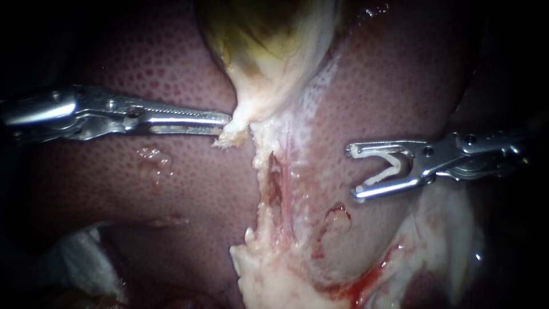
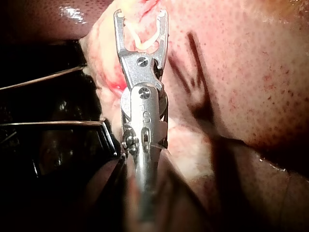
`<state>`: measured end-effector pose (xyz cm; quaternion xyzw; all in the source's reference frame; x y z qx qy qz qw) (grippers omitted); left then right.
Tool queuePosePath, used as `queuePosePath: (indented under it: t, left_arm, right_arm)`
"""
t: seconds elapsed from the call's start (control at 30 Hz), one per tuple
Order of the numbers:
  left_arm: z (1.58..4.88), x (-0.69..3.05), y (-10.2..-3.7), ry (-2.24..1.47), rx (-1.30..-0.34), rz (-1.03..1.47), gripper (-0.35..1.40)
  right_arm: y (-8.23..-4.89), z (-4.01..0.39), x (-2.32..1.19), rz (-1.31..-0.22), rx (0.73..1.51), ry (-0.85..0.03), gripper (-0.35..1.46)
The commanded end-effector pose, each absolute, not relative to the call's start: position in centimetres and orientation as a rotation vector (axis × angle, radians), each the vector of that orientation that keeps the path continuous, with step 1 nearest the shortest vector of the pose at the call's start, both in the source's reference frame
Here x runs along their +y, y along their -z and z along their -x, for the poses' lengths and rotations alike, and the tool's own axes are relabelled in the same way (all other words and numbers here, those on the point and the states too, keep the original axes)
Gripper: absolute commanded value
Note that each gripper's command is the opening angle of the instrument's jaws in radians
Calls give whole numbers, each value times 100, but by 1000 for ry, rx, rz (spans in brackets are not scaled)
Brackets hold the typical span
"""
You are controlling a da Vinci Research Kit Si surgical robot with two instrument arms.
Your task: Grabbing gallbladder
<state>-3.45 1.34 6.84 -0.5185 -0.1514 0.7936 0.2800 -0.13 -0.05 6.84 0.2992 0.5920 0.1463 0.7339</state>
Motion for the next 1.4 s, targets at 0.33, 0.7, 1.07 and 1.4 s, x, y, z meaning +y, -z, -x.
queuePosePath:
  t: [0.33,0.7,1.07,1.4]
  left_arm:
    - [343,133,-683,-2128,-408,1391,-35]
    - [306,127,-673,-2138,-411,1400,10]
    - [287,126,-649,-2133,-395,1382,36]
    - [332,124,-638,-2119,-412,1396,41]
  right_arm:
    - [-684,13,-5,-658,1302,-322,50]
    - [-684,13,-5,-658,1302,-322,50]
    - [-684,13,-4,-658,1302,-322,50]
    - [-684,13,-4,-658,1302,-322,50]
